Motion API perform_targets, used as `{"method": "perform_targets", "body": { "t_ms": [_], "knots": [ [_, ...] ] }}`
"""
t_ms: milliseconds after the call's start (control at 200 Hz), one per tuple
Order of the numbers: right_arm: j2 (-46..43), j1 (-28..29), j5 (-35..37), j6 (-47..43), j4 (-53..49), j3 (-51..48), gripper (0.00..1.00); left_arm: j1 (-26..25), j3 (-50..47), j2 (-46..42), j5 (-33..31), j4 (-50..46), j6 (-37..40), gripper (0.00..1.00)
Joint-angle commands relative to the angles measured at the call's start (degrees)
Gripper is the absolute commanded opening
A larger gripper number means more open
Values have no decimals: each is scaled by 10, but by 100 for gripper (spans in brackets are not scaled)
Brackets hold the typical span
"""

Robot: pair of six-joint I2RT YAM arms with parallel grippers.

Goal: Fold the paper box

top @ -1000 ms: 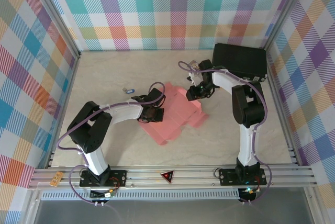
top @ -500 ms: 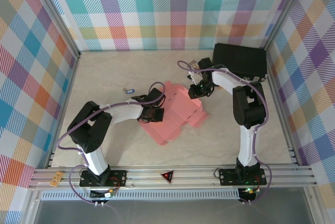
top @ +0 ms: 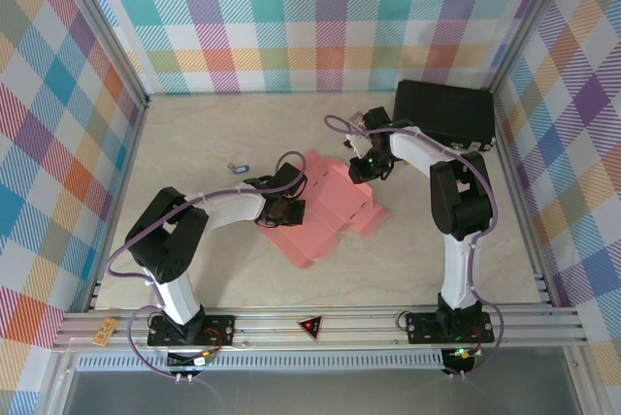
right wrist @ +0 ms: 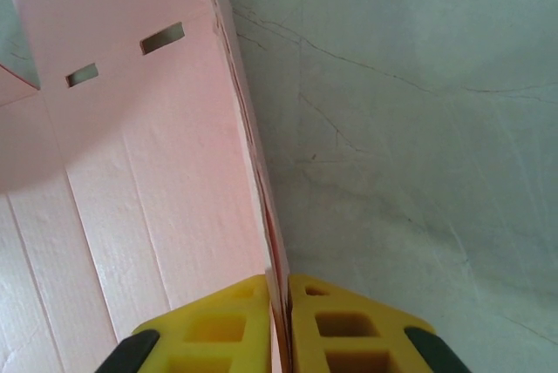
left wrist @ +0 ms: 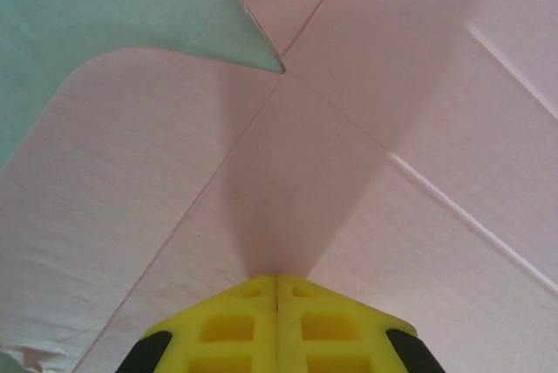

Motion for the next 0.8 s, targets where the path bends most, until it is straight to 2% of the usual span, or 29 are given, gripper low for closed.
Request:
{"method": "perform_targets", "body": {
  "t_ms": [0,165,340,470,640,795],
  "knots": [
    [-37,15,31,-18,6,9,10,1,-9,22,31,16,-27,0],
    [-74,39,65,-57,69,-32,9,2,-18,27,54,79,-72,0],
    [-125,64,95,-133,184,-114,8,2,-10,27,99,130,-104,0],
    [-151,71,116,-175,256,-159,7,2,-9,-2,119,146,-109,9],
    [-170,80,145,-234,331,-192,7,2,-39,-79,72,130,-109,20],
    [-165,87,175,-274,351,-182,7,13,-95,-152,11,107,-115,33]
  ]
}}
